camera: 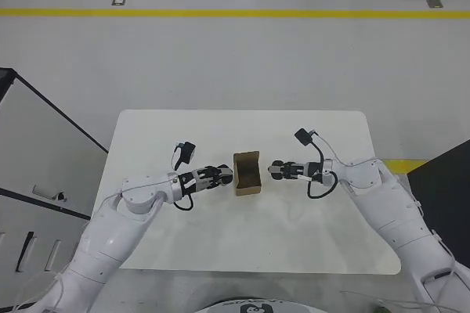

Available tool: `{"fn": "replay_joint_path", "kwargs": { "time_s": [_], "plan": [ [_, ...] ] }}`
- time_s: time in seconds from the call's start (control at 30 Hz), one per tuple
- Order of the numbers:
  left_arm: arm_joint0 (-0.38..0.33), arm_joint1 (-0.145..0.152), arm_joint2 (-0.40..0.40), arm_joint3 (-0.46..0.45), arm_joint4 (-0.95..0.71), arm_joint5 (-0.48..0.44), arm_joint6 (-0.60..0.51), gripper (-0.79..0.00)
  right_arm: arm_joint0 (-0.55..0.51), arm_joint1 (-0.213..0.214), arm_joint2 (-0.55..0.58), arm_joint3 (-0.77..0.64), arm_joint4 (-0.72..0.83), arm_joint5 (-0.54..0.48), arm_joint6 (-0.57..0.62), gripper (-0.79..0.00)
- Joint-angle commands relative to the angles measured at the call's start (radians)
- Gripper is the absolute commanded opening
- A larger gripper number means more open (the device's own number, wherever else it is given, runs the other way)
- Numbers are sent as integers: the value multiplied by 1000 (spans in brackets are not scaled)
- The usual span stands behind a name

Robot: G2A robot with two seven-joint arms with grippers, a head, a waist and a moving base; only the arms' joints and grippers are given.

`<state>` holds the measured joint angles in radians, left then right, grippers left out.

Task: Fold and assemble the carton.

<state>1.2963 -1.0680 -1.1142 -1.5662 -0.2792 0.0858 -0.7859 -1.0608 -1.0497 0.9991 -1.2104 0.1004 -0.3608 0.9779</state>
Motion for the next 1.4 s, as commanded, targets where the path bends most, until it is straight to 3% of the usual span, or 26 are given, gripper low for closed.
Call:
{"fn": "replay_joint_path", "kwargs": {
  "time_s": [0.0,0.53,0.83,1.37],
  "plan": [
    [0,0,0,0,0,0,0,-785,0,0,0,0,0,0,0,-785],
    [7,-1,3,0,4,-8,12,-785,-2,0,0,0,1,3,-5,-785],
    [-22,-25,69,108,-35,-64,51,-785,-4,-17,-27,41,76,13,-8,-785],
    [-34,-39,91,145,-40,-80,112,-785,-26,-21,-28,7,68,35,-67,-785]
  ]
}}
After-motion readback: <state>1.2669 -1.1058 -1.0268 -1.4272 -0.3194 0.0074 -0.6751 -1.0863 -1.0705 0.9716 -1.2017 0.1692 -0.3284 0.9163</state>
